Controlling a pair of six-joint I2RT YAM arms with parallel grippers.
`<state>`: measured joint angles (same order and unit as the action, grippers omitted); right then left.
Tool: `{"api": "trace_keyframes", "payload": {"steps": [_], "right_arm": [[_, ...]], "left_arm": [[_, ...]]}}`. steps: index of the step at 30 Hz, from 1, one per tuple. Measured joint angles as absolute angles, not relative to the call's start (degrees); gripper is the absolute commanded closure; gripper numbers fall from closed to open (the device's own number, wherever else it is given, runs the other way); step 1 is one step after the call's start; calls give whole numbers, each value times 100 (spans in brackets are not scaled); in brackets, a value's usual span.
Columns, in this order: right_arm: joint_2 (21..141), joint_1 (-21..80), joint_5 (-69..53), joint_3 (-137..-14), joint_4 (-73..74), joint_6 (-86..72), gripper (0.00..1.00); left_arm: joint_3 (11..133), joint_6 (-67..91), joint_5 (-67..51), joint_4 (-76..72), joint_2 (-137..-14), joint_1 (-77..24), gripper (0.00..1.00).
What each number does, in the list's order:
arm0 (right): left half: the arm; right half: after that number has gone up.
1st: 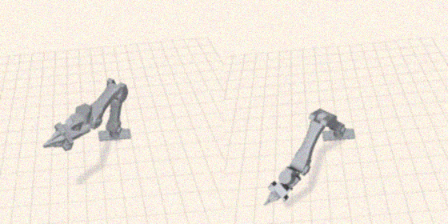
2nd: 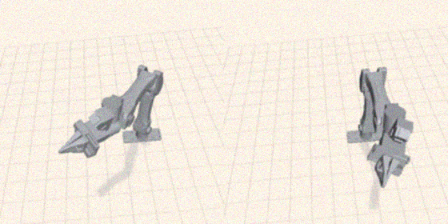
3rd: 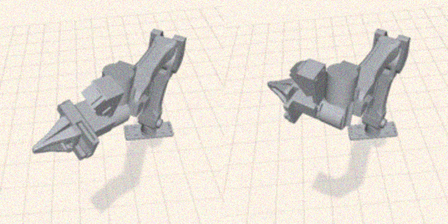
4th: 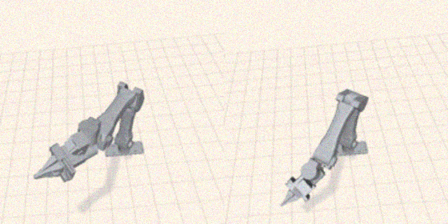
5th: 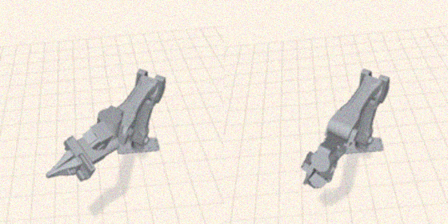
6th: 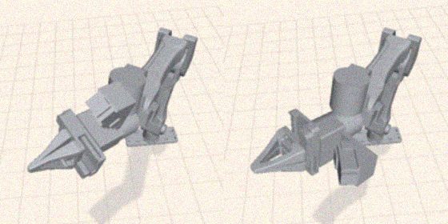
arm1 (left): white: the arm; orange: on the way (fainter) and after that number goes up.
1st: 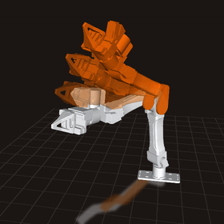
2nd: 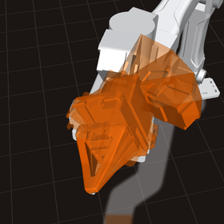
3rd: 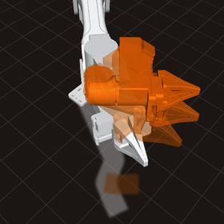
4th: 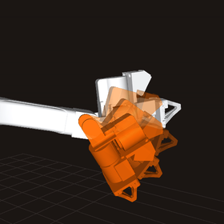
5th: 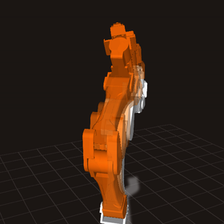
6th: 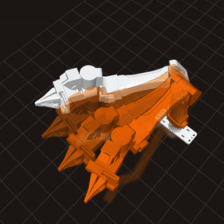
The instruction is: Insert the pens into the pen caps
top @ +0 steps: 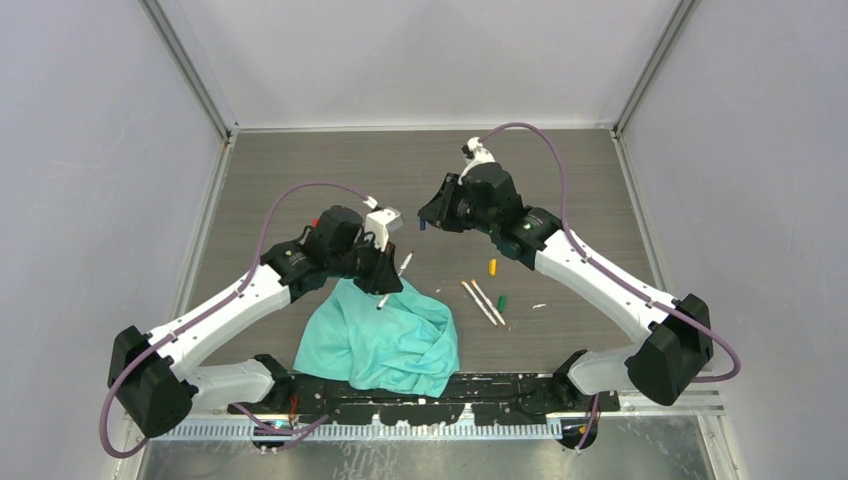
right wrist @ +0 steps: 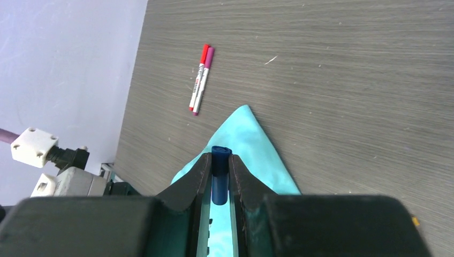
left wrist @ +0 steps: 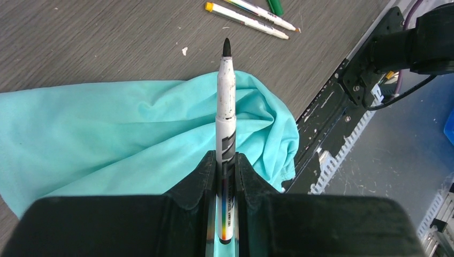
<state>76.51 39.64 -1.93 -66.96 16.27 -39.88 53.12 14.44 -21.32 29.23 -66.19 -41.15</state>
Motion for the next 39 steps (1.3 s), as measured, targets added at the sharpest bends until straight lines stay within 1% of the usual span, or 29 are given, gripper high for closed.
{"api": "trace_keyframes", "payload": {"steps": [10,39], "right_arm": [[7653,4191,-375,-6501,1350,-4209,99],[7699,4202,-375,-6497,1302,-4241,99]], "left_arm": [[5310,1820,-2191,2593,-6619,-4115,100],[5196,2045,-1984,2379,-6412,-4112,100]]}}
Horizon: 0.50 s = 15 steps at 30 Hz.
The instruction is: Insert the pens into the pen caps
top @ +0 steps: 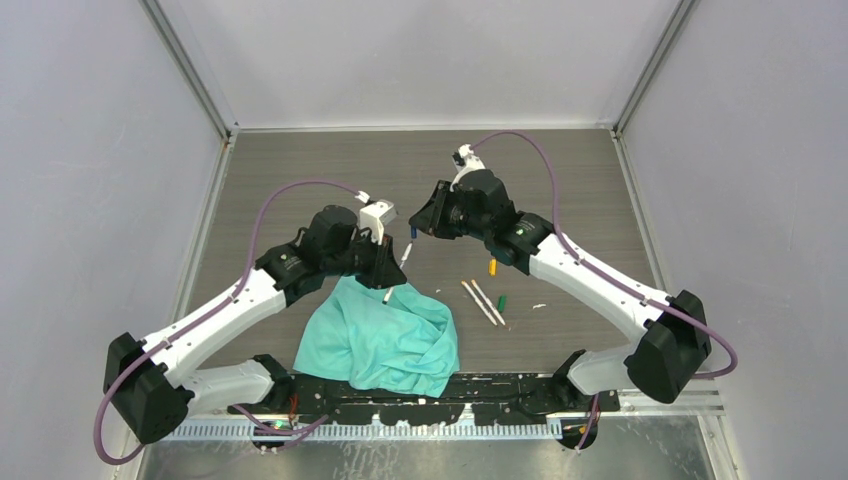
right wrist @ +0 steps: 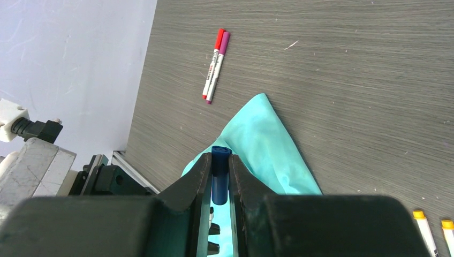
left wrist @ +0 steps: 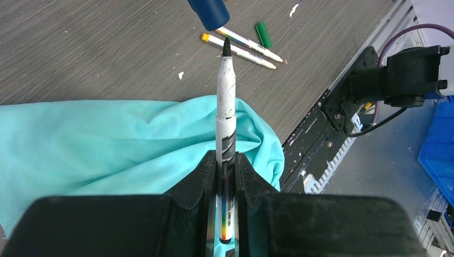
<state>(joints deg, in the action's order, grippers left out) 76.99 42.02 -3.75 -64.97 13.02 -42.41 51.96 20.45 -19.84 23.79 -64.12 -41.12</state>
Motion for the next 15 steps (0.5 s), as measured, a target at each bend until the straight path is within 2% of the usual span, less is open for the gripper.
{"api": "trace_keyframes", "payload": {"steps": [15], "right_arm": [[7725,4252,-419,-6493,1302,-4250,99]], "left_arm": [[5179,2078,-1981,2362,-6412,-4108,100]]}}
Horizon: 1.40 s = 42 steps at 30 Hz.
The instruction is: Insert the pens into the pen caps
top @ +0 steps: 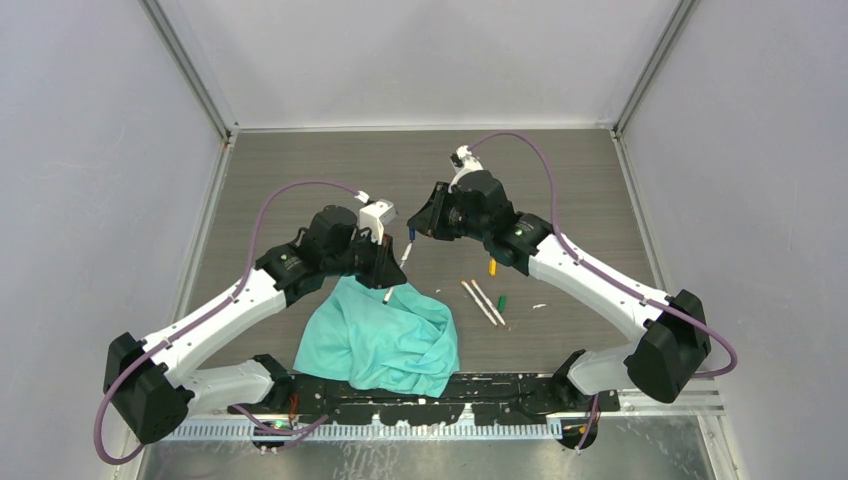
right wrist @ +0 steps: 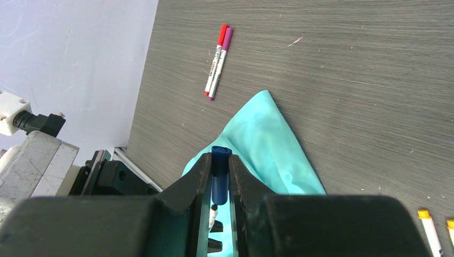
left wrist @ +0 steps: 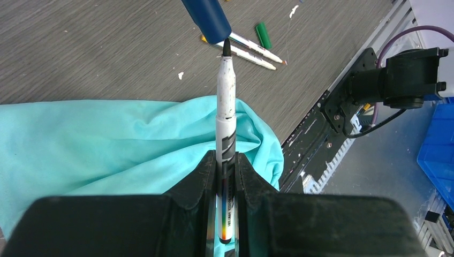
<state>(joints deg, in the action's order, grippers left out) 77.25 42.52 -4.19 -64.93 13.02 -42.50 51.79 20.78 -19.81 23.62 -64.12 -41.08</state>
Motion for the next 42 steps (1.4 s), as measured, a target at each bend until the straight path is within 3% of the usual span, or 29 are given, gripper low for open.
{"api": "trace_keyframes", "payload": {"steps": [42], "right_arm": [[7686,4318,-440,-6394,1194,-4414,99]], "left_arm": [[5137,2169,-1942,2335,-6337,-4034,100]]}}
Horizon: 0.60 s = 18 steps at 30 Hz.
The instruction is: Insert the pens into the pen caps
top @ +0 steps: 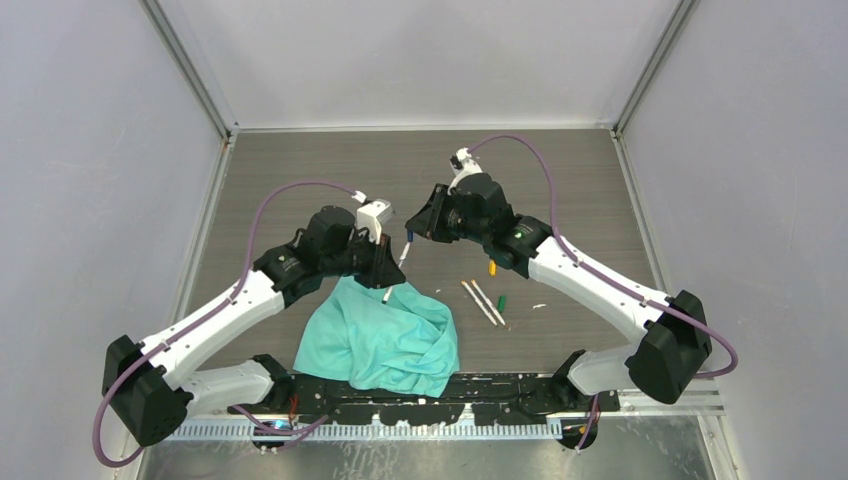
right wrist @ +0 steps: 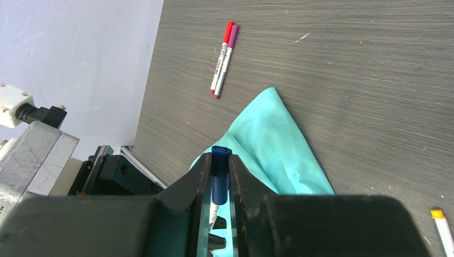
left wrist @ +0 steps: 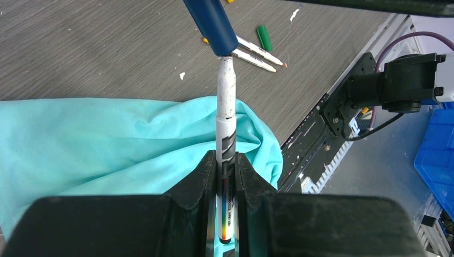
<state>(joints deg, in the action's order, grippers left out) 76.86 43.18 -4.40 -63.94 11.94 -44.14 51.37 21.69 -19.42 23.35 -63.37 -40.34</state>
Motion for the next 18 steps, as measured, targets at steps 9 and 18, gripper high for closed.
{"api": "trace_keyframes", "payload": {"steps": [9,18], "right_arm": [[7673,4401,-445,-6267,1033,-4462,99],[7424,4515,-283,-5841,744,-4751,99]], "left_arm": [[5092,2283,-1925,2274,-6337,-4010,100],[4965,2499,-1857,2115,-6335,-4010,100]]}}
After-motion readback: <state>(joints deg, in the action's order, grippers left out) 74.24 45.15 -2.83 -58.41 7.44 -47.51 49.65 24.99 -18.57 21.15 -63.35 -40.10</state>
